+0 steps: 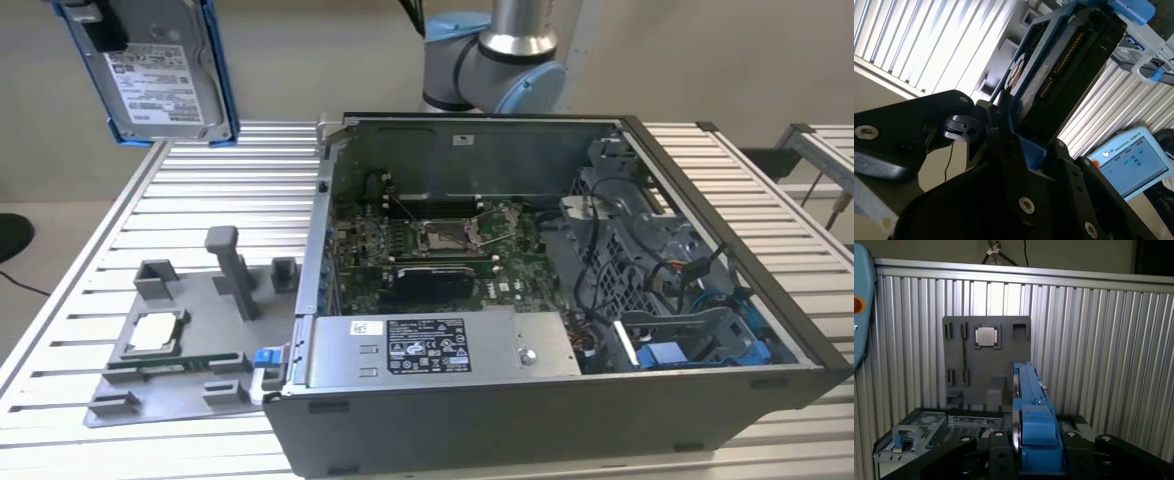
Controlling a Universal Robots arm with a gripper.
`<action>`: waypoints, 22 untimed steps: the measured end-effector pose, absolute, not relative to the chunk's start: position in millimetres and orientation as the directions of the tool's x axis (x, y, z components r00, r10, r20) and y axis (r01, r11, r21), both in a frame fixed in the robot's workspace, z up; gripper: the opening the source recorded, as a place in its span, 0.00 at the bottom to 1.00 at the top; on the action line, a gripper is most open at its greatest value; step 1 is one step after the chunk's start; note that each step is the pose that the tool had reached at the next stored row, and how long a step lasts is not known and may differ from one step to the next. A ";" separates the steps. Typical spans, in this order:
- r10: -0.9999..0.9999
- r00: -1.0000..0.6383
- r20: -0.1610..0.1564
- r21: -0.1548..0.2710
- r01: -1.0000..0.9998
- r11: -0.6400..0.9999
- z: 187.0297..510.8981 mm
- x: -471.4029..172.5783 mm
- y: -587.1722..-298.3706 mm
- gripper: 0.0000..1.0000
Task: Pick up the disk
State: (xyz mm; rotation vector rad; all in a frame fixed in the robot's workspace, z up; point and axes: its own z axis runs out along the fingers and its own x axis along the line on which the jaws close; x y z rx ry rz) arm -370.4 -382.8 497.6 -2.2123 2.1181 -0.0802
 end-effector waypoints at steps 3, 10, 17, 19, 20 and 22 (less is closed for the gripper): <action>-0.999 0.044 -0.016 -0.092 -0.995 -0.042 497.6 -356.7 -382.8 0.00; -0.999 0.044 -0.016 -0.092 -0.995 -0.043 497.4 -324.8 -382.8 0.00; -0.999 0.044 -0.016 -0.092 -0.995 -0.042 496.0 -296.0 -382.9 0.00; -0.999 0.044 -0.016 -0.092 -0.995 -0.043 495.2 -289.8 -383.2 0.00; -0.999 0.044 -0.016 -0.092 -0.995 -0.043 494.8 -287.4 -383.4 0.00; -0.999 0.044 -0.016 -0.092 -0.995 -0.043 493.9 -283.3 -384.0 0.00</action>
